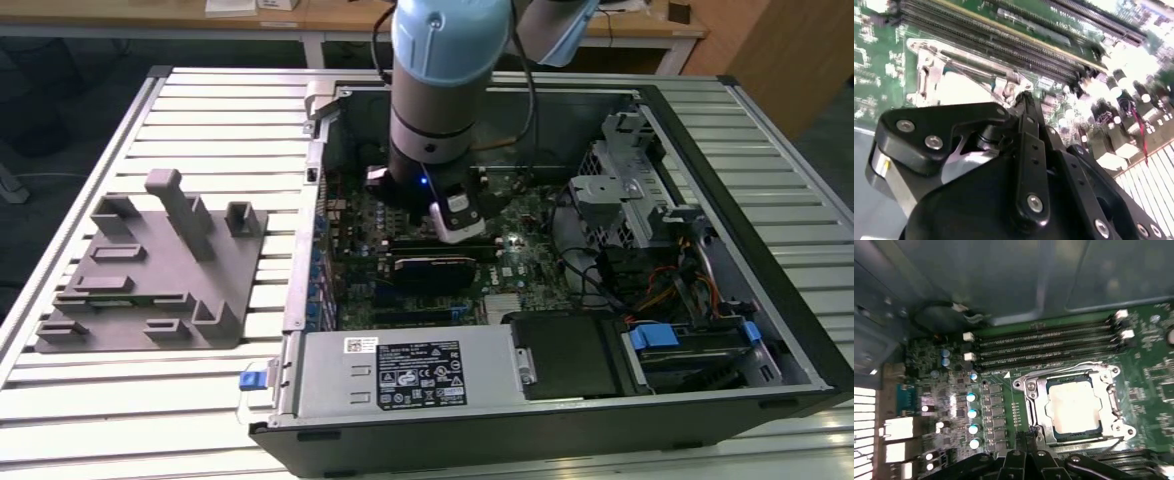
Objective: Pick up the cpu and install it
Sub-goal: 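Install the second cpu locking lever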
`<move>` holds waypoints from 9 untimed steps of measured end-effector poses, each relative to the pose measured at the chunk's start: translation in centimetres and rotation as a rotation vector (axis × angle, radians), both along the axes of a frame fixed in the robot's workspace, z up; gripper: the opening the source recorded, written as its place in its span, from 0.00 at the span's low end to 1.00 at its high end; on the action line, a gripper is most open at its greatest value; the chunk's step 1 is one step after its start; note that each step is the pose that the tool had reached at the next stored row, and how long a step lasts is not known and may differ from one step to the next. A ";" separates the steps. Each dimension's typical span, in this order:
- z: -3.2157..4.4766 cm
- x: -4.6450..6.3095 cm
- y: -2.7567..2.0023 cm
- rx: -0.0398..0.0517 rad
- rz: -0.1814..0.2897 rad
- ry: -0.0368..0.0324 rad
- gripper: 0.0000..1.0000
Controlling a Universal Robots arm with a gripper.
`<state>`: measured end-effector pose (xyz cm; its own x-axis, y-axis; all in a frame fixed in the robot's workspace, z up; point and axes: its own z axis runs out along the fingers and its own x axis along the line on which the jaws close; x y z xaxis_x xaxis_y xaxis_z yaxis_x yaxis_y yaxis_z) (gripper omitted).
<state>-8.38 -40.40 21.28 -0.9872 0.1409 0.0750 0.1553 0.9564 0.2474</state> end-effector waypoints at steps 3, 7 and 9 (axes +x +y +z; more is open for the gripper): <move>1.35 0.0 0.00 0.0002 0.000 -0.0001 0.11; 3.06 0.0 0.00 0.0001 0.000 0.0000 0.11; 3.24 0.1 0.01 -0.0020 -0.001 -0.0002 0.11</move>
